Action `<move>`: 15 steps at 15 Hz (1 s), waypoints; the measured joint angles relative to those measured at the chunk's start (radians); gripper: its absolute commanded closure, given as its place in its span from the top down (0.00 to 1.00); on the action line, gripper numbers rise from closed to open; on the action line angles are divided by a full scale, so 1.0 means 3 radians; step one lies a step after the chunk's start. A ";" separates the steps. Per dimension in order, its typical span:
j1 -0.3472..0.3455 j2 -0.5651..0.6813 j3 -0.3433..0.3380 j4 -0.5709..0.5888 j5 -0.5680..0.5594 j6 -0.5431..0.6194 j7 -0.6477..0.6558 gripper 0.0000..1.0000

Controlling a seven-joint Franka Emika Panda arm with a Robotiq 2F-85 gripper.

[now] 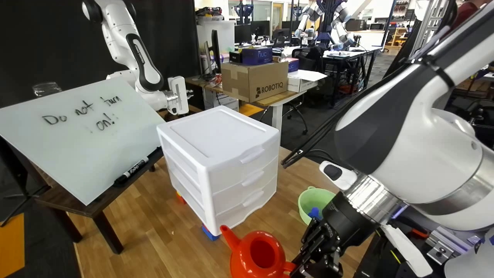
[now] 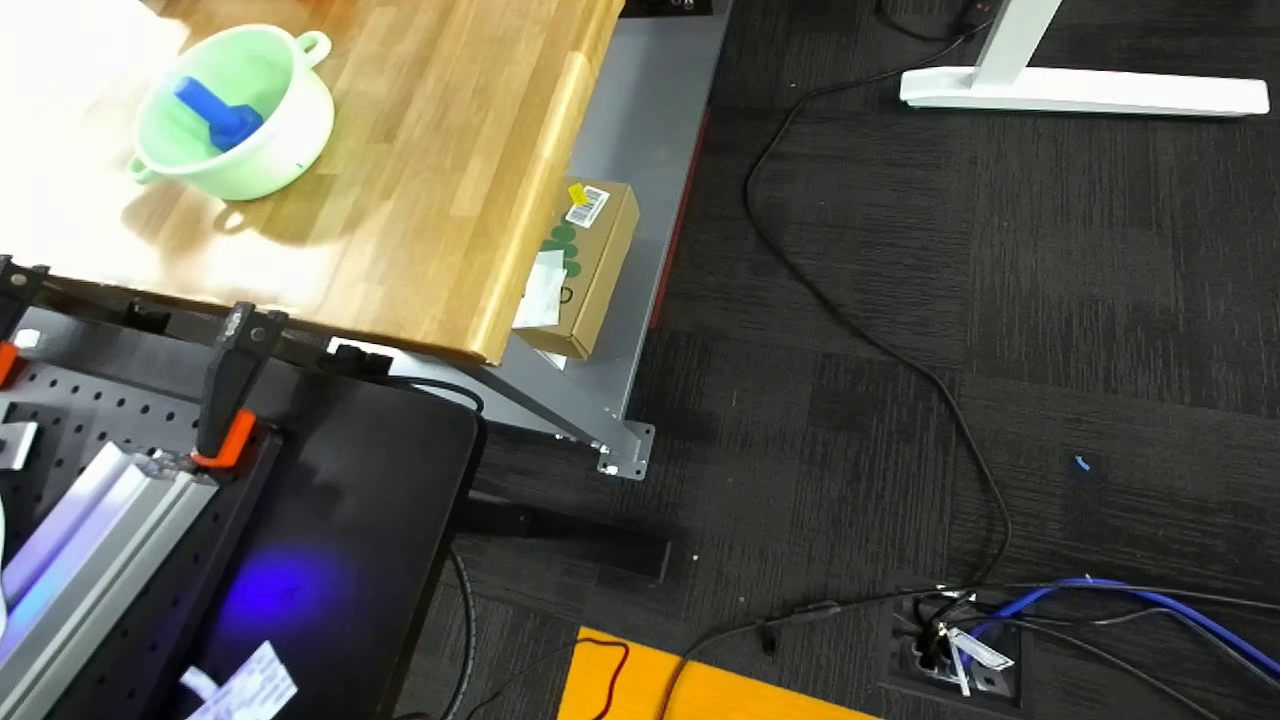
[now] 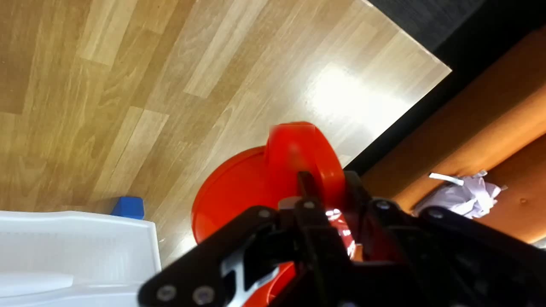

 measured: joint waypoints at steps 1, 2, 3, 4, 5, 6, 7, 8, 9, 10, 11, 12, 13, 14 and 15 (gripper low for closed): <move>-0.0004 -0.0016 0.0013 -0.0001 0.0281 0.0002 -0.0192 0.05; -0.0012 -0.0025 0.0026 0.0000 0.0575 0.0005 -0.0394 0.05; -0.0030 -0.0029 0.0039 0.0000 0.0872 0.0009 -0.0597 0.05; -0.0055 -0.0029 0.0052 -0.0001 0.1157 0.0014 -0.0794 0.05; -0.0088 -0.0029 0.0066 -0.0003 0.1442 0.0015 -0.1005 0.05; -0.0122 -0.0027 0.0079 -0.0004 0.1686 0.0015 -0.1209 0.05; -0.0185 -0.0031 0.0090 -0.0004 0.1644 0.0015 -0.1221 0.05; -0.0271 -0.0042 0.0098 0.0006 0.1581 0.0015 -0.1186 0.05; -0.0356 -0.0051 0.0104 0.0017 0.1562 0.0015 -0.1184 0.05; -0.0431 -0.0062 0.0112 0.0022 0.1548 0.0015 -0.1173 0.05; -0.0499 -0.0078 0.0129 0.0025 0.1544 0.0015 -0.1149 0.05; -0.0565 -0.0094 0.0157 0.0029 0.1542 0.0015 -0.1112 0.05; -0.0624 -0.0110 0.0194 0.0029 0.1541 0.0015 -0.1058 0.05; -0.0676 -0.0121 0.0240 0.0030 0.1540 0.0015 -0.0994 0.05; -0.0726 -0.0125 0.0296 0.0029 0.1540 0.0015 -0.0909 0.05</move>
